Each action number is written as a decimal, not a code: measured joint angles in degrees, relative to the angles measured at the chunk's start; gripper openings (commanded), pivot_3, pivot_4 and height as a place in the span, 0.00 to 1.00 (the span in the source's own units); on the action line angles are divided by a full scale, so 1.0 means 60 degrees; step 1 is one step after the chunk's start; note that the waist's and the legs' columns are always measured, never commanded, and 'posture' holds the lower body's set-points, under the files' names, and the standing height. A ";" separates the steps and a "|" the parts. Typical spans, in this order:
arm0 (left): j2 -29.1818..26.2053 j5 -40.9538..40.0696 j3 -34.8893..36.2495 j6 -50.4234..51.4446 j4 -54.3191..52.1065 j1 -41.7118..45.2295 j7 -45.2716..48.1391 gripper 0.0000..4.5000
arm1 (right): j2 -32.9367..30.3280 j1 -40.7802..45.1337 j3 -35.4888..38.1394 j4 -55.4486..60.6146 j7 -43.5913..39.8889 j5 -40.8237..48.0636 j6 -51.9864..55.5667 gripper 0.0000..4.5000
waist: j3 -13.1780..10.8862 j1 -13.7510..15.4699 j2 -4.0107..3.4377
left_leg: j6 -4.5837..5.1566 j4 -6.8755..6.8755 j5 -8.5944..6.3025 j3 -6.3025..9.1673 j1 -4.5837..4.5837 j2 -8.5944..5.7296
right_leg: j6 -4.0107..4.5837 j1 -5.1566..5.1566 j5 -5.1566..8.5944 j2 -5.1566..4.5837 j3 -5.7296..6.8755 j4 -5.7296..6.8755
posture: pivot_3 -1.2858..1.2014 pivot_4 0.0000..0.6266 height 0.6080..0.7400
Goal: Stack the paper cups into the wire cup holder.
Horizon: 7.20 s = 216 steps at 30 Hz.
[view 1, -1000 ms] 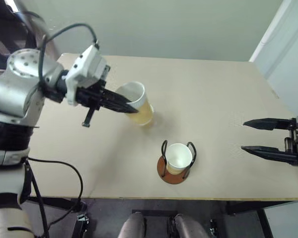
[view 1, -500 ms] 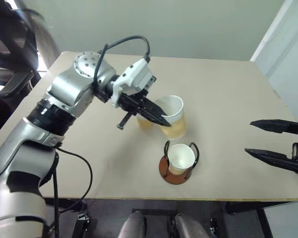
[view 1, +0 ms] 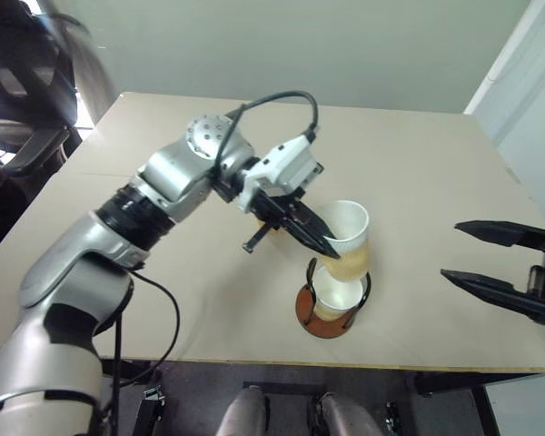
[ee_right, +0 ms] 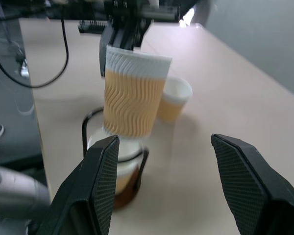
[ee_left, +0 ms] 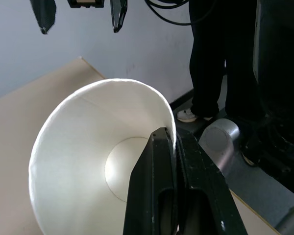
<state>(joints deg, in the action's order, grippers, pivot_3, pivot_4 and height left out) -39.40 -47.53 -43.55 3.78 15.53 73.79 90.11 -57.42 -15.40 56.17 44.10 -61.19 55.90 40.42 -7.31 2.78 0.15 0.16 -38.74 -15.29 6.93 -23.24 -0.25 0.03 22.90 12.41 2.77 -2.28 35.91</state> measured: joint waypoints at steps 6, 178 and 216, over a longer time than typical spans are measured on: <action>0.0025 0.0052 -0.0167 -0.0223 0.0278 0.0088 0.0001 0.01 | 0.0600 -0.2326 0.1954 0.0184 -0.1471 -0.1269 -0.0296 0.68 | 0.0004 0.0031 -0.0009 | 0.0062 -0.0024 -0.0037 -0.0033 0.0002 -0.0002 | -0.0009 -0.0001 0.0006 0.0000 -0.0036 0.0003 | 0.52 0.24 1.00; 0.0723 0.0102 -0.3653 -0.2697 0.2985 0.1917 0.0068 1.00 | -0.0371 0.0793 -0.1994 0.0506 0.0731 -0.1598 -0.0638 0.68 | 0.0008 -0.0038 -0.0104 | 0.0287 -0.0218 -0.0107 -0.0323 -0.0082 -0.0011 | -0.0200 0.0098 -0.0114 -0.0026 -0.0310 -0.0007 | 0.52 0.24 1.00; -0.2206 0.0832 1.5843 0.6243 -0.6757 -1.5776 -0.5212 1.00 | 0.1019 0.9311 -0.9704 -0.9279 -0.4194 -0.5471 -0.5096 0.68 | 0.0037 -0.0527 -0.0143 | 0.0190 -0.0031 -0.0033 -0.0482 0.0142 0.0051 | 0.0146 0.0147 -0.0044 -0.0004 -0.0406 0.0162 | 0.52 0.24 1.00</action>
